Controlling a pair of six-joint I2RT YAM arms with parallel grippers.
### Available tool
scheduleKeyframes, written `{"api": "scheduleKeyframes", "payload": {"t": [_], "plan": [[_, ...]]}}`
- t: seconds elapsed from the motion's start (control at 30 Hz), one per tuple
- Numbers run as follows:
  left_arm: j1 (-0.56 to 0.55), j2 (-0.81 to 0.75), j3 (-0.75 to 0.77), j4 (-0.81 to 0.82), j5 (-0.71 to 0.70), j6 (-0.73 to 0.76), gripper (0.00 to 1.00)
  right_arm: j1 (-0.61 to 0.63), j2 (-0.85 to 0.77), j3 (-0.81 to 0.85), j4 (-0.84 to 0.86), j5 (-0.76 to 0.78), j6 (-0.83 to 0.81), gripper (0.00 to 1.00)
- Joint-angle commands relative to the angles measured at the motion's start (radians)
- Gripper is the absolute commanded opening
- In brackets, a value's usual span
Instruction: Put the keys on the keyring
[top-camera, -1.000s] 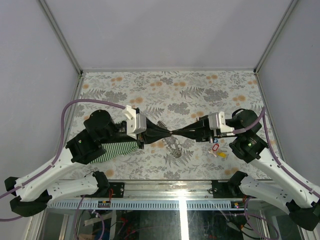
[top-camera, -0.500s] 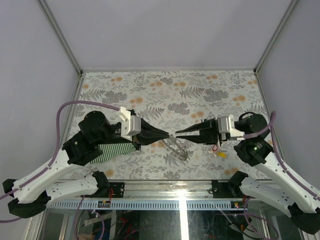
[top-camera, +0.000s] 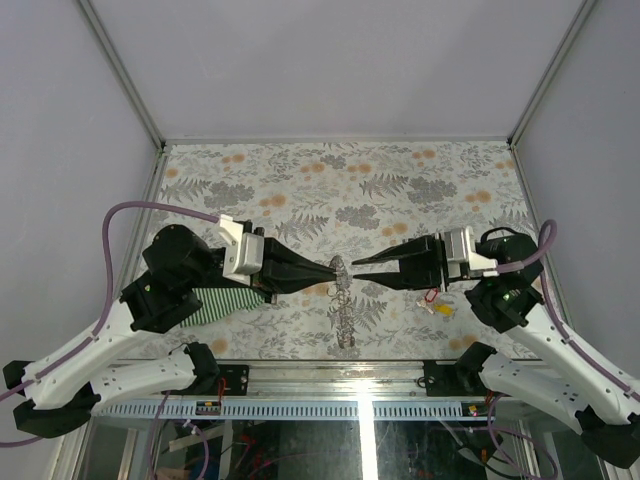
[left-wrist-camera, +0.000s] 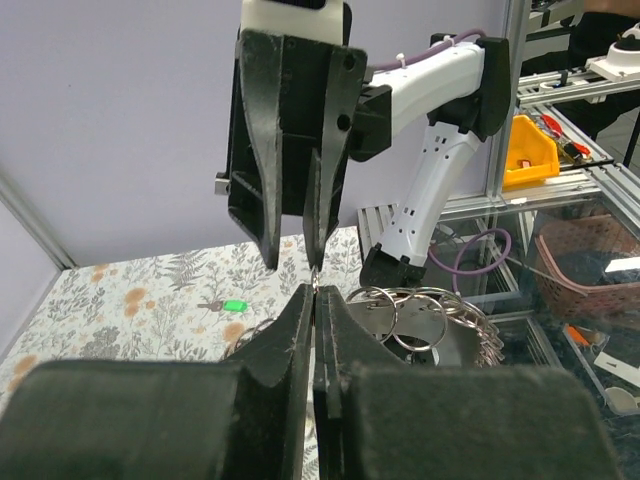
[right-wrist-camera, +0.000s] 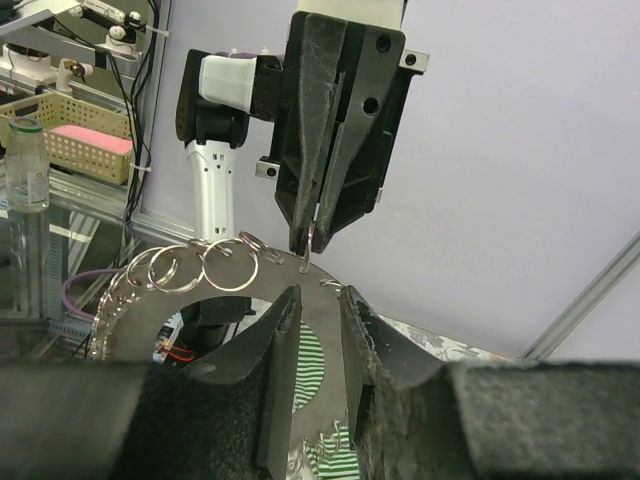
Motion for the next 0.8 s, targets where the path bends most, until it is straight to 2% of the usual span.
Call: {"api": "scheduleKeyframes", "payload": {"t": [0.0,0.27,0.77], "plan": [[-0.005,-0.003,0.002,0.121,0.017,-0.027,0.0,0.006,0.019,-0.005,0.115,-0.011,0.061,0.29],[-0.005,0.004,0.0,0.135,0.02,-0.035,0.0,0.028,0.041,-0.008,0.143,-0.004,0.058,0.31],[-0.006,0.014,-0.002,0.135,0.005,-0.022,0.0,0.077,0.073,0.005,0.169,0.004,0.061,0.28]]}}
